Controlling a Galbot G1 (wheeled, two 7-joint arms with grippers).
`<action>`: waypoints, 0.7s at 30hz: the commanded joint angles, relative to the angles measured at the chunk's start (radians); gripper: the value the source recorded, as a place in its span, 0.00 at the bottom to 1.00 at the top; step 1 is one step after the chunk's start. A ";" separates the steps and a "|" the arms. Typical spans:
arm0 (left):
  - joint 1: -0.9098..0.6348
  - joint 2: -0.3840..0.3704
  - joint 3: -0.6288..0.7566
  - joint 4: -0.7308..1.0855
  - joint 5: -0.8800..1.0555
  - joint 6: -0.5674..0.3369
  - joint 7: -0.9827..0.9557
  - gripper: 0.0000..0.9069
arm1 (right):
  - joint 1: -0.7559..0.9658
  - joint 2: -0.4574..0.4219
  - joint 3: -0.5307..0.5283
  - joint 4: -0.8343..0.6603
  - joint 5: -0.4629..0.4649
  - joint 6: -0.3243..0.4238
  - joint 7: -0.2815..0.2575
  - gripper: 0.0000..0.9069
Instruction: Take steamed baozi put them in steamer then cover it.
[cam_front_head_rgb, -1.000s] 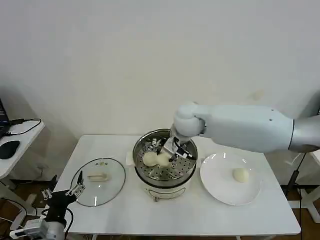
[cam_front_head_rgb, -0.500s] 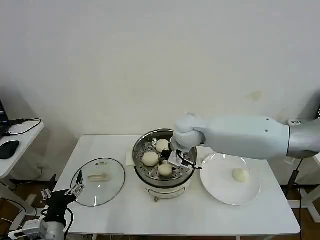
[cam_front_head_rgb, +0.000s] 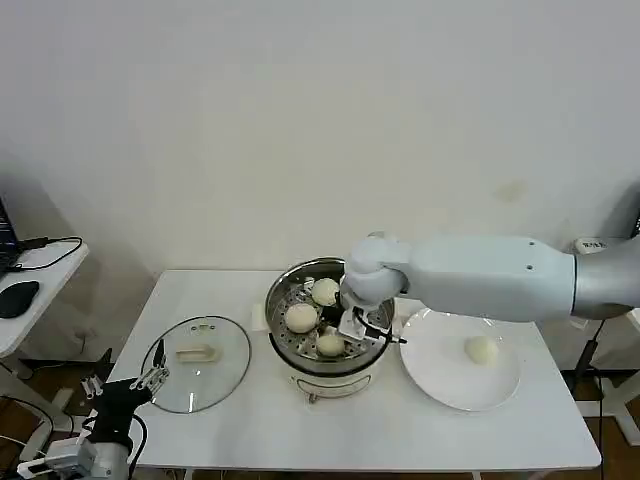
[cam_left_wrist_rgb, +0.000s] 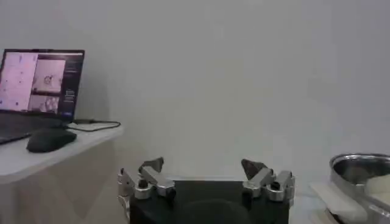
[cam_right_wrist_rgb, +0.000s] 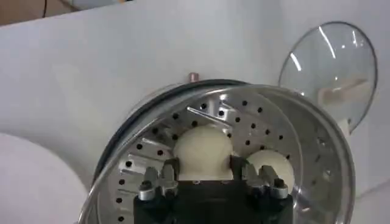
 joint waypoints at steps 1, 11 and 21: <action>0.001 0.000 0.000 0.001 0.001 0.000 0.000 1.00 | 0.007 -0.004 -0.005 0.018 -0.018 0.011 0.006 1.00; -0.006 0.008 0.002 0.002 -0.001 0.002 0.000 1.00 | 0.064 -0.035 0.021 0.014 0.059 -0.012 0.006 1.00; -0.017 0.058 -0.011 0.013 -0.027 0.005 -0.002 1.00 | 0.162 -0.228 0.103 -0.105 0.153 -0.099 -0.014 1.00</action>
